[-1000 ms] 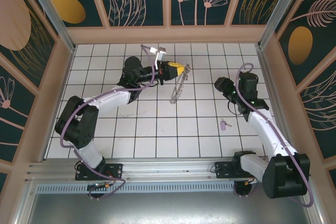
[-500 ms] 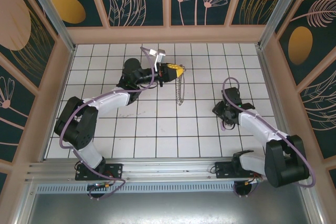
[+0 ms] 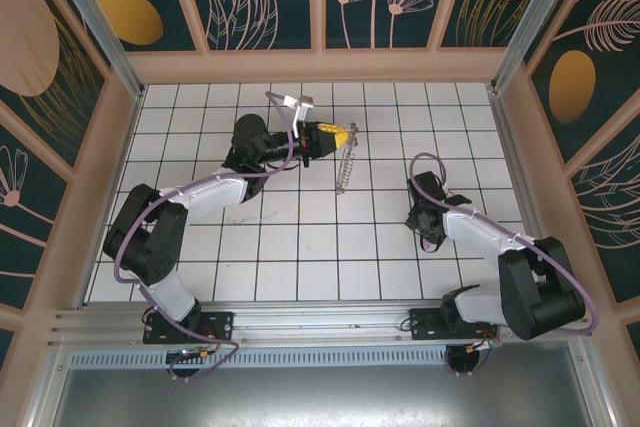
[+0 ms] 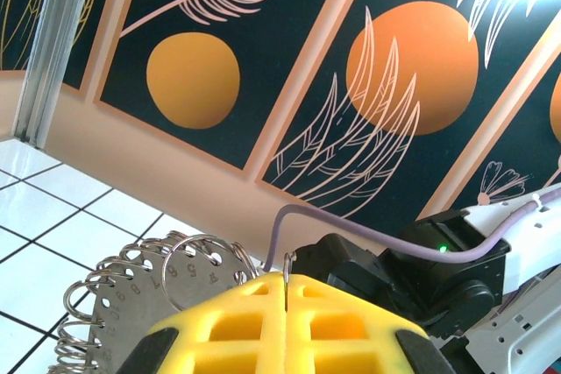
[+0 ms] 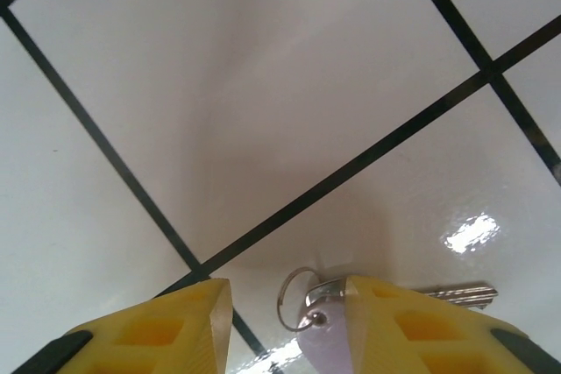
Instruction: Put the keys on the keyring
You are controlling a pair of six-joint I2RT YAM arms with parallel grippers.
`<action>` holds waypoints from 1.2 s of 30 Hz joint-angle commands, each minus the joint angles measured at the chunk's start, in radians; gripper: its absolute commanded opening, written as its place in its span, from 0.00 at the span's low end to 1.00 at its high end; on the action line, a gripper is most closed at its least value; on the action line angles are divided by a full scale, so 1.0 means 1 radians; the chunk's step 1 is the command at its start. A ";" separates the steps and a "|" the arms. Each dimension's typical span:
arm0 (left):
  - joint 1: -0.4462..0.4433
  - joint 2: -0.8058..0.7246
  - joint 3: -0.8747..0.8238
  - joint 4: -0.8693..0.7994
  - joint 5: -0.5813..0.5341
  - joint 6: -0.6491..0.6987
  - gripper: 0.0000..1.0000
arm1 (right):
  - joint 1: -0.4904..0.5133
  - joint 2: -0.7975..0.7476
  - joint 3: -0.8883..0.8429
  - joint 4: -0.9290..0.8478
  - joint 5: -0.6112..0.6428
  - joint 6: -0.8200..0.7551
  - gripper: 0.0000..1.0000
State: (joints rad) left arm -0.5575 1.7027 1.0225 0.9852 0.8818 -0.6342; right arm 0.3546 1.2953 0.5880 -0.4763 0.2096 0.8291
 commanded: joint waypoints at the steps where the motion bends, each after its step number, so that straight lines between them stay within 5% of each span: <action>1: 0.001 0.004 0.007 0.090 0.019 -0.024 0.00 | 0.009 0.018 0.006 -0.027 0.037 0.007 0.37; 36: 0.001 0.063 0.012 0.189 0.037 -0.107 0.00 | 0.013 0.004 0.017 -0.034 0.080 -0.003 0.26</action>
State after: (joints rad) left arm -0.5575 1.7630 1.0225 1.1000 0.9077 -0.7250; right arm 0.3603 1.3243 0.6014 -0.4797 0.2653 0.8253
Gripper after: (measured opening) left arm 0.045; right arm 0.262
